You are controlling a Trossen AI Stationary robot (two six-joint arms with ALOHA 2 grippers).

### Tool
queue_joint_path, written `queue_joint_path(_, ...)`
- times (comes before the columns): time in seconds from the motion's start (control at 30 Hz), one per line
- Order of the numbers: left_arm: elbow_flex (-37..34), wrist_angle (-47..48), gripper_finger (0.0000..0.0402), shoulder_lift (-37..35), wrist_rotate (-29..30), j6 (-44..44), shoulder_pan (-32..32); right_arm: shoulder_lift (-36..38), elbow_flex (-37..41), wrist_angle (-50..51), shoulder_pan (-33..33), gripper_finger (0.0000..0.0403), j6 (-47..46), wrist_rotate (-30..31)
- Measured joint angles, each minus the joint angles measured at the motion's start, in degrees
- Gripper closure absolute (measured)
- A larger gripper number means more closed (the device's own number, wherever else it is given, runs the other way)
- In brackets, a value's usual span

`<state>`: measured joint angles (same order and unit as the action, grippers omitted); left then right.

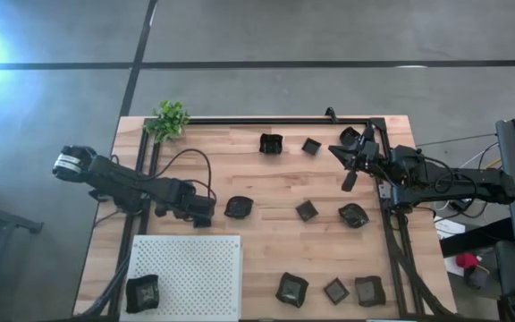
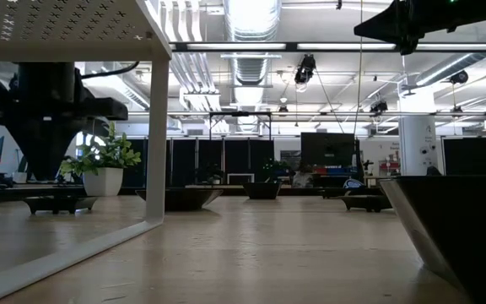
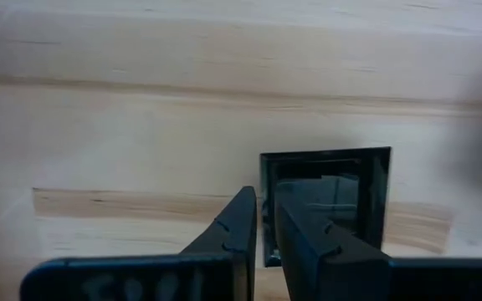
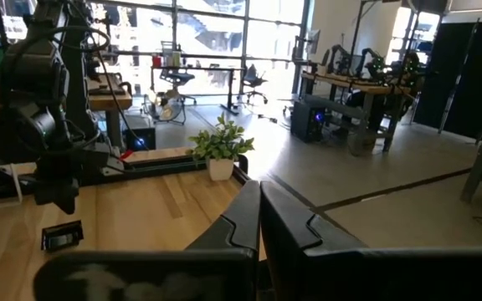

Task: Pick & Place Mini shaped plates
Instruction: Put the square plate on the shelf

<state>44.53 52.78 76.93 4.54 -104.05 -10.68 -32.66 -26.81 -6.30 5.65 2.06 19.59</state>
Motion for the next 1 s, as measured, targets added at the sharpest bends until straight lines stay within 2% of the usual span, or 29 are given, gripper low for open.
queue_joint_path(0.23, -1.6, -1.9, 0.0362, 0.2, 0.0, 0.2, 0.0, 0.0, 0.0, 0.0, 0.0, 0.0394, 0.1, 0.0)
queue_joint_path(0.5, -4.9, -8.9, 0.0362, 0.2, 0.0, 0.7, 0.0, 0.0, 0.0, 0.0, 0.0, 0.0394, 0.1, 0.0)
queue_joint_path(0.77, -6.4, -8.9, 0.0362, 0.2, -0.3, 0.6, 0.0, 0.0, 0.0, 0.0, 0.0, 0.0394, 0.1, 0.1)
queue_joint_path(1.0, -4.6, -9.2, 0.0362, 0.1, -0.7, 0.9, 0.0, 0.0, 0.0, 0.0, 0.0, 0.0394, 0.1, 0.1)
